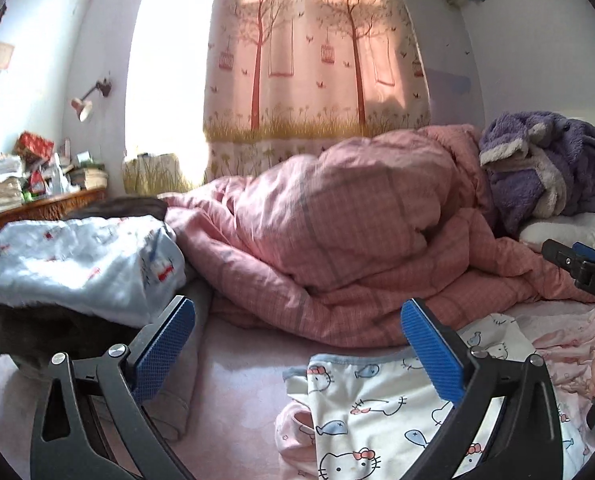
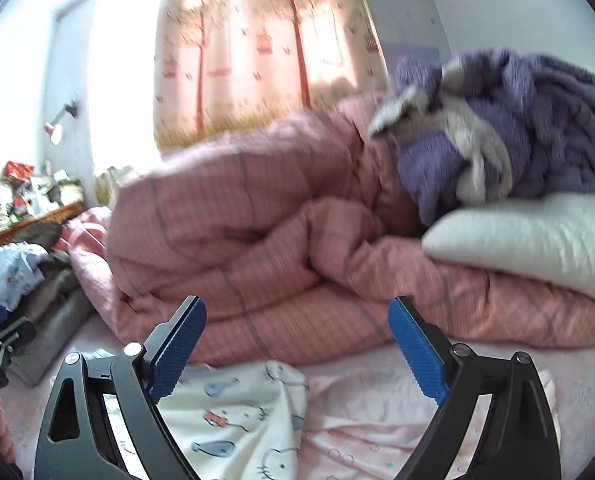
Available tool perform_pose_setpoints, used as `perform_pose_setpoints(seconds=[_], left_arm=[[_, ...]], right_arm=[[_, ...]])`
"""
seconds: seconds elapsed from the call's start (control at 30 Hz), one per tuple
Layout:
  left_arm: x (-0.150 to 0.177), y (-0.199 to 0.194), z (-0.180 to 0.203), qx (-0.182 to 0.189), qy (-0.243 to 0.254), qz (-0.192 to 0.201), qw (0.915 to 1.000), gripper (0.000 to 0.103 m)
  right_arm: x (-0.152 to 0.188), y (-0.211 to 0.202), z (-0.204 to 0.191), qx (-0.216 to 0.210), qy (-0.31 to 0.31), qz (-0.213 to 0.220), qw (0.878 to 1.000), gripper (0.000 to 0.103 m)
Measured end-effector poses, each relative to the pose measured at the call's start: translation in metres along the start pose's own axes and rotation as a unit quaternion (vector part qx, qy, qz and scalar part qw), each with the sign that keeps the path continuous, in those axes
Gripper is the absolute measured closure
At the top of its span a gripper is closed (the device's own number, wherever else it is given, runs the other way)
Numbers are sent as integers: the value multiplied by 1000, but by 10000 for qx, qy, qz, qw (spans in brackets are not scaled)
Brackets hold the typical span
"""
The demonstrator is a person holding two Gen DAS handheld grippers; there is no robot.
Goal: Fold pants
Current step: 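Open the right tool and withdraw both tools from the pants, then move the right tool to the cuff end of the folded white pants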
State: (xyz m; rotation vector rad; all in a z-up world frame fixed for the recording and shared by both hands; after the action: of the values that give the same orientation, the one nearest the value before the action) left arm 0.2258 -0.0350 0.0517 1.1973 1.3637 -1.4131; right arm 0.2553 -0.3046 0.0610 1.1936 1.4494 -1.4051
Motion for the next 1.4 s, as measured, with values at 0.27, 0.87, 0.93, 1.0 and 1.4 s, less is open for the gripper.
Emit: perform_pose_setpoints(seconds=[0.27, 0.87, 0.93, 1.0, 1.4], left_arm=[[-2, -125, -4, 98, 83, 928, 9956, 1], [58, -308, 7, -85, 292, 583, 9978, 1], [68, -313, 5, -84, 231, 530, 9983, 1], [76, -317, 2, -101, 150, 467, 9987, 1], [111, -311, -5, -144, 36, -77, 9999, 1]], right_arm=[[-9, -85, -5, -395, -177, 618, 9971, 1], [55, -332, 8, -266, -861, 503, 9947, 1], [67, -341, 14, -233, -777, 414, 9958, 1], [78, -348, 18, -238, -700, 313, 9968, 1], [116, -359, 24, 91, -568, 187, 9982, 1]])
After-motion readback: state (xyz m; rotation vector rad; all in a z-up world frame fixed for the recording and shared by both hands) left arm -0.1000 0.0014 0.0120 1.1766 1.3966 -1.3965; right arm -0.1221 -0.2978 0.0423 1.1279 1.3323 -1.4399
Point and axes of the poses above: each gripper's, at about its wrist camera, not at the fingertips, and y roughly the way its jaws point, z to its right, x to its underside, the point moved 4 cm from there along y, roughly the way its jaws point, and after that the axes turned 1 degree about x, right-handed, at the moved point
